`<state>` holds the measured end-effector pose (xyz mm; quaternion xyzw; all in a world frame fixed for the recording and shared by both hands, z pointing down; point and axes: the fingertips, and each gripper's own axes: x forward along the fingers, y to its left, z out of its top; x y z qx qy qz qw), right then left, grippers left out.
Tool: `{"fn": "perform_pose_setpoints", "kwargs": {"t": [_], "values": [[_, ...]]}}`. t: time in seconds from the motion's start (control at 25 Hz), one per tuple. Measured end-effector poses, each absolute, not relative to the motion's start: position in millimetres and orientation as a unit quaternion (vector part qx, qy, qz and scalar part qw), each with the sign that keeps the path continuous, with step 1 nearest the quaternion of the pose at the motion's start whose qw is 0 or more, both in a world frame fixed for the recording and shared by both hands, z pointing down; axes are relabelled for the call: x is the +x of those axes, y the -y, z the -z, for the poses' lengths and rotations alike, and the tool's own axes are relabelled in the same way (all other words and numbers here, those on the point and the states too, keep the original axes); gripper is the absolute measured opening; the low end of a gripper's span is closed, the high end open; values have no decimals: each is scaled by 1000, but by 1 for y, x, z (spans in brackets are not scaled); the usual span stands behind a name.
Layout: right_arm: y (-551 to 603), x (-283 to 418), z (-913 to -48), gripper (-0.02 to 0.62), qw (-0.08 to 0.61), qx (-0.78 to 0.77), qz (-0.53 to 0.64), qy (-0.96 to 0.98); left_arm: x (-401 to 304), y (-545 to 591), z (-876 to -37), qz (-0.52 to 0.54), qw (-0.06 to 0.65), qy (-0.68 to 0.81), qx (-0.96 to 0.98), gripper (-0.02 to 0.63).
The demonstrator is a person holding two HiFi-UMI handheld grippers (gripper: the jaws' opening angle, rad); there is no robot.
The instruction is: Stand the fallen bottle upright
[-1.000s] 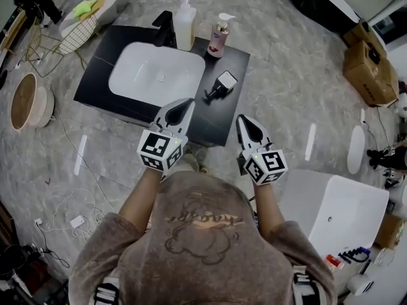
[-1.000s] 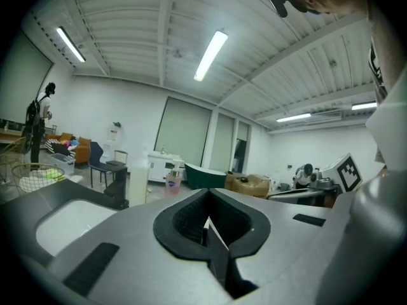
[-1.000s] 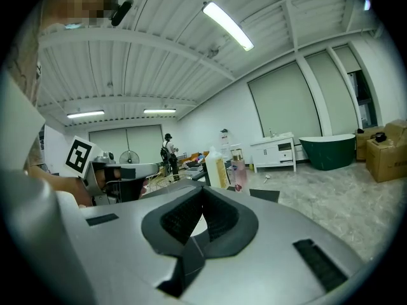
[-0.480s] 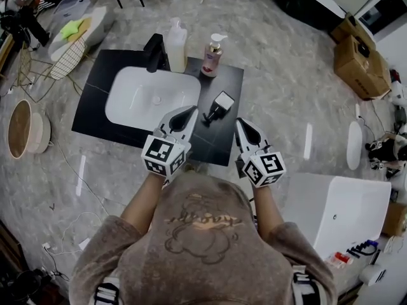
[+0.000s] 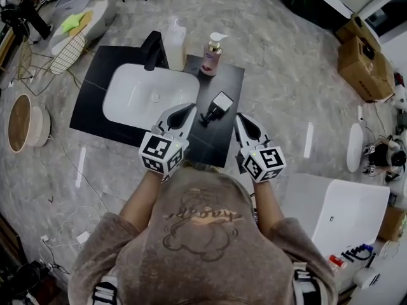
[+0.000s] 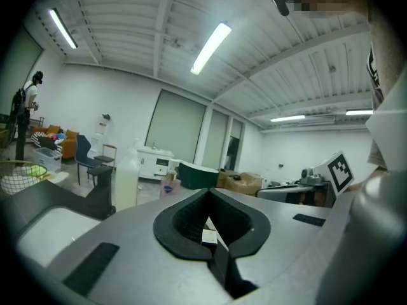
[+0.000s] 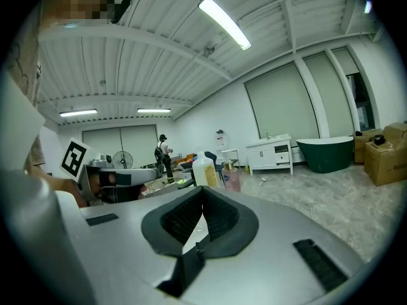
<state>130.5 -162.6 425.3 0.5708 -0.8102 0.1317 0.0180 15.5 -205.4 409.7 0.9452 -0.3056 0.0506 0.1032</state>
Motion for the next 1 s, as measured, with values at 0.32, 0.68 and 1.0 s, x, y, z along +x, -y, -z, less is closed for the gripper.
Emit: {"fn": "perform_pose_setpoints", "kwargs": {"t": [0.32, 0.68, 1.0], "values": [[174, 131, -435, 88, 28, 512, -154, 845, 22, 207, -420, -52, 118, 325, 937, 18], [183, 119, -458, 266, 108, 432, -147, 883, 25, 211, -429, -55, 121, 342, 930, 18], [191, 100, -491, 282, 198, 336, -121, 913, 20, 213, -431, -53, 125, 364, 921, 18]]}}
